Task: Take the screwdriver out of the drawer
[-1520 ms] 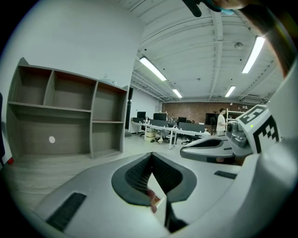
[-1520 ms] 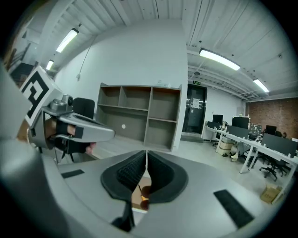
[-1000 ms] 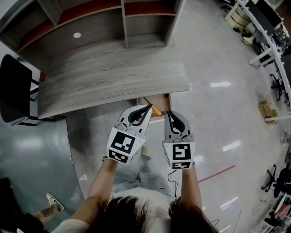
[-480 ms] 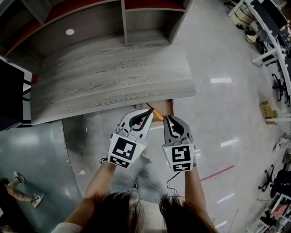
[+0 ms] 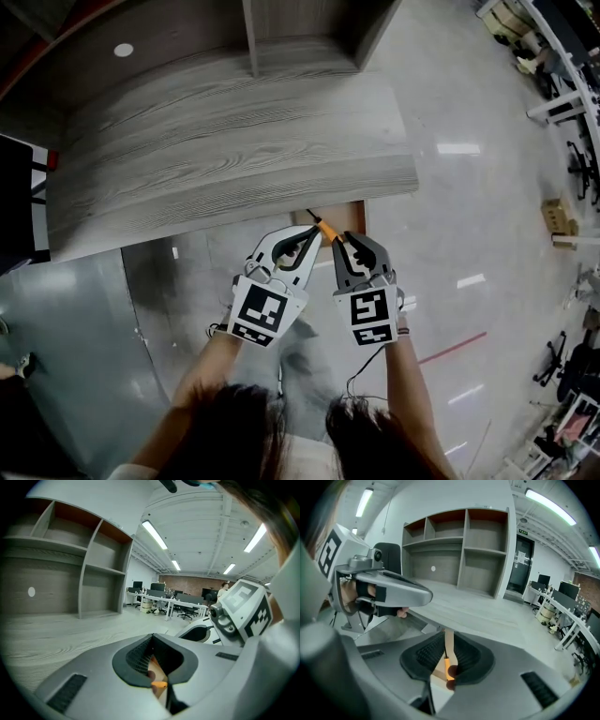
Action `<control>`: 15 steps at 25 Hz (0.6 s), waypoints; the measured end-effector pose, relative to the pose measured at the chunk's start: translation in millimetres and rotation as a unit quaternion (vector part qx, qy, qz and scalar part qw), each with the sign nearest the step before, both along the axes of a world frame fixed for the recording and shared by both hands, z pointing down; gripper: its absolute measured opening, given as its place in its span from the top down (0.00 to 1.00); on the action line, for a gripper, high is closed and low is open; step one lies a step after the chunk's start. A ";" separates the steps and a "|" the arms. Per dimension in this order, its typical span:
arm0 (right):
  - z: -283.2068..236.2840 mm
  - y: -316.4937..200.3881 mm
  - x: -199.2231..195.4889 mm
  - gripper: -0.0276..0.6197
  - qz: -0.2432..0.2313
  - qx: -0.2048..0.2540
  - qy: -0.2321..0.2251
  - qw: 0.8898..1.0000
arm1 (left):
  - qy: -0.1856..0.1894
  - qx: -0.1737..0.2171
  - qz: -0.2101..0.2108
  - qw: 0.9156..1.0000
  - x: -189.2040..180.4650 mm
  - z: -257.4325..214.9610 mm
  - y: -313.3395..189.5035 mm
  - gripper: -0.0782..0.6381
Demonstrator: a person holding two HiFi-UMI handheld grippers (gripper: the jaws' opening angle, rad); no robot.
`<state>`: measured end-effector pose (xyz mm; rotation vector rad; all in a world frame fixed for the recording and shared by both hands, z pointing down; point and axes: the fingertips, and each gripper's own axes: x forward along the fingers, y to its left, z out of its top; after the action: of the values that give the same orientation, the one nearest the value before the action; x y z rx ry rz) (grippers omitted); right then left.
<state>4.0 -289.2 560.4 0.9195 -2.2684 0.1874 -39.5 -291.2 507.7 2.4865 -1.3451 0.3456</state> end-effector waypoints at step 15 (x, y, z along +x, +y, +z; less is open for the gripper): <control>98.9 -14.8 -8.1 0.84 -0.023 -0.062 0.057 0.996 | -0.004 -0.039 0.010 0.999 0.5 91.6 -12.1 0.87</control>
<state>-4.1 -304.1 659.2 0.7915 -2.1446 0.2466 -38.9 -303.3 599.3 2.4381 -1.2860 0.4056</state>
